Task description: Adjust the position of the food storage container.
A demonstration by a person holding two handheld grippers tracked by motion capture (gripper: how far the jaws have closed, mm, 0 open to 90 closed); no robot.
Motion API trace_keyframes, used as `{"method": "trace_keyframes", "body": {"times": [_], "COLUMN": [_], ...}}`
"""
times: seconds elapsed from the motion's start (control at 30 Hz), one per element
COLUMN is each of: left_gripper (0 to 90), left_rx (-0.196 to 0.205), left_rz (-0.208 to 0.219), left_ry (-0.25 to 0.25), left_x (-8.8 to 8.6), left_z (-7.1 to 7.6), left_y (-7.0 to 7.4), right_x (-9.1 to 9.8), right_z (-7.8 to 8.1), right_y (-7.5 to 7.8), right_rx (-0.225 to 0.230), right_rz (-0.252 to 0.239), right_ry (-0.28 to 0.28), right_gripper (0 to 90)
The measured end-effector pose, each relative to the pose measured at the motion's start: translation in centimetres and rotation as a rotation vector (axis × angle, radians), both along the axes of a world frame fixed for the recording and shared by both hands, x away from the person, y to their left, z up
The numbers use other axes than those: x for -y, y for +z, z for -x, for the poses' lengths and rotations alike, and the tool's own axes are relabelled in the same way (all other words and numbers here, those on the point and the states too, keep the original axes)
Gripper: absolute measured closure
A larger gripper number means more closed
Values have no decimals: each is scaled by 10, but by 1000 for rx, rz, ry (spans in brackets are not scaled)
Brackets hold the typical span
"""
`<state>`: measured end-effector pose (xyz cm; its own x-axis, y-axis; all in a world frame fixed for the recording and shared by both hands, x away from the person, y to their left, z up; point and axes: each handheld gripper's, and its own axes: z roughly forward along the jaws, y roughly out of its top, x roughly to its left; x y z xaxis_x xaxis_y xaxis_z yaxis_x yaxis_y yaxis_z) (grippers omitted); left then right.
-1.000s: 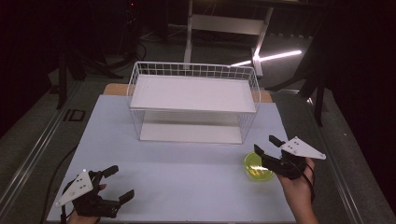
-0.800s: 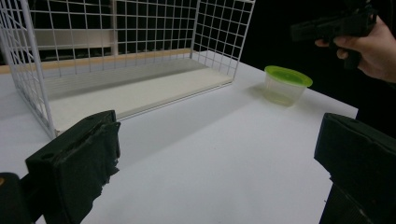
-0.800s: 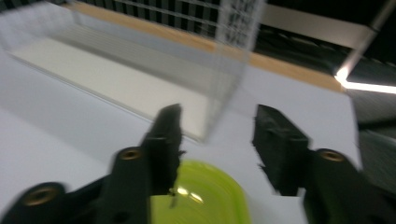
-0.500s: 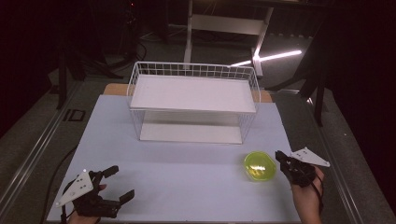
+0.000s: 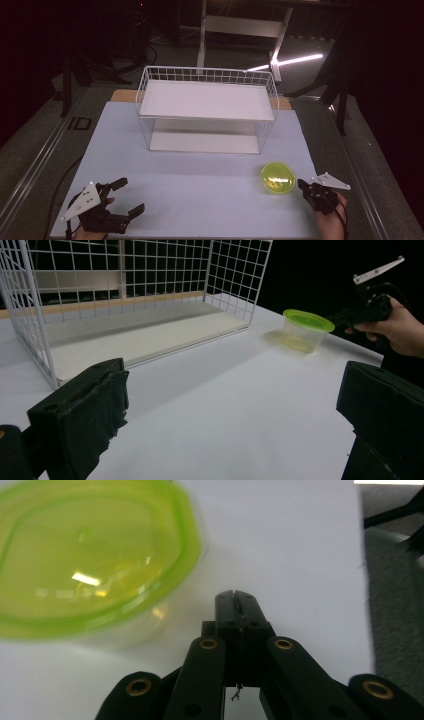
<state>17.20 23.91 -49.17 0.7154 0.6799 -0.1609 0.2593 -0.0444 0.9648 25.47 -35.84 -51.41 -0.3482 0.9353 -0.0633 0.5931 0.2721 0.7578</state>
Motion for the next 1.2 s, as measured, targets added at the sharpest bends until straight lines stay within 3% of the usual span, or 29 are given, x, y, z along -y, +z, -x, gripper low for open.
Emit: {"method": "trace_keyframes", "body": {"times": [0.27, 0.63, 0.7, 0.87, 1.2], "left_gripper": [11, 11, 11, 11, 11], "left_rx": [0, 1, 1, 4, 2], "left_rz": [0, 0, -1, -4, -10], "left_ry": [1, -1, -1, 1, 1], "left_x": [0, 0, 1, 0, 1], "left_z": [0, 0, 0, 1, 1], "left_y": [0, 0, 0, 1, 0], "right_x": [-16, -35, -46, -49, -56], "right_z": [3, -3, -5, -6, -4], "right_y": [-13, -13, -11, -9, -10], "right_rx": [-47, -60, -63, -49, -75], "right_rz": [-3, -31, -35, -10, -45], "right_ry": [61, 110, 145, 141, 155], "right_gripper": [900, 900, 900, 900, 900]}}
